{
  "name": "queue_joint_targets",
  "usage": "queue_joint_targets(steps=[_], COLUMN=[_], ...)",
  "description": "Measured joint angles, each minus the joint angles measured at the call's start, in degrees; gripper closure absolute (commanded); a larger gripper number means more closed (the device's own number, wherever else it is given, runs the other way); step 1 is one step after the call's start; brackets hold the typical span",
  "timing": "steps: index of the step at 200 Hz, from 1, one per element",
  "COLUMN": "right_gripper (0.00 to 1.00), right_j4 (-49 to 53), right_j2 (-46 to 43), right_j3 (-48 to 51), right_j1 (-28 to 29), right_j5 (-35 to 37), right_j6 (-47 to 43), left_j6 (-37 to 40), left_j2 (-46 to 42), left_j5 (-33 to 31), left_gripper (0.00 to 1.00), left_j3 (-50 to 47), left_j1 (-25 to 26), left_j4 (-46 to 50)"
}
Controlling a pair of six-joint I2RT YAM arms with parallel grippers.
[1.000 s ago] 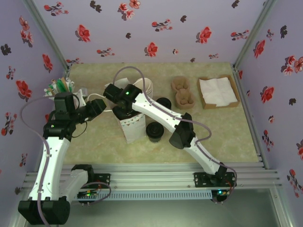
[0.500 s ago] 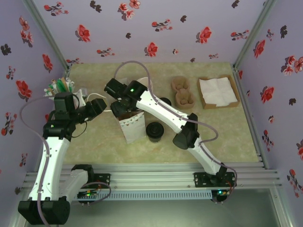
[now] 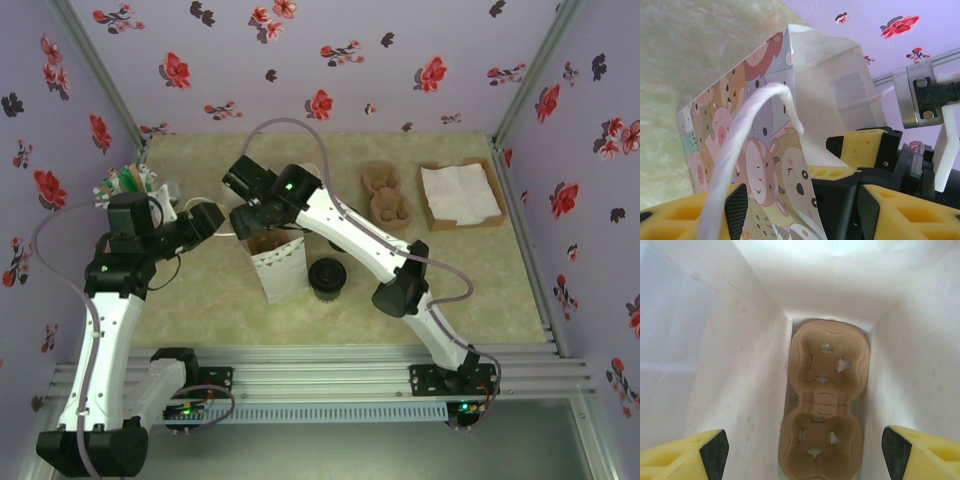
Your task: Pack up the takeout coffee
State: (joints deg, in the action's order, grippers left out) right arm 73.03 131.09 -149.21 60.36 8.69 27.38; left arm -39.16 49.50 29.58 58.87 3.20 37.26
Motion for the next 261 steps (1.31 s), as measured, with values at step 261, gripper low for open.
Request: queue_joint_targets(steps=[261], right_gripper=[0.16], right_j4=[-7.8], right_j2=[-10.7], right_j3=[5.9], right_j1=[-0.1], right_j5=[-0.1], right_j6=[-0.6], left_j6=[6.9], left_j2=[-5.0], left_j5=[-7.1], left_gripper=[0.01], left_j3=[11.0], left_j1=[0.0], left_j4=[8.5])
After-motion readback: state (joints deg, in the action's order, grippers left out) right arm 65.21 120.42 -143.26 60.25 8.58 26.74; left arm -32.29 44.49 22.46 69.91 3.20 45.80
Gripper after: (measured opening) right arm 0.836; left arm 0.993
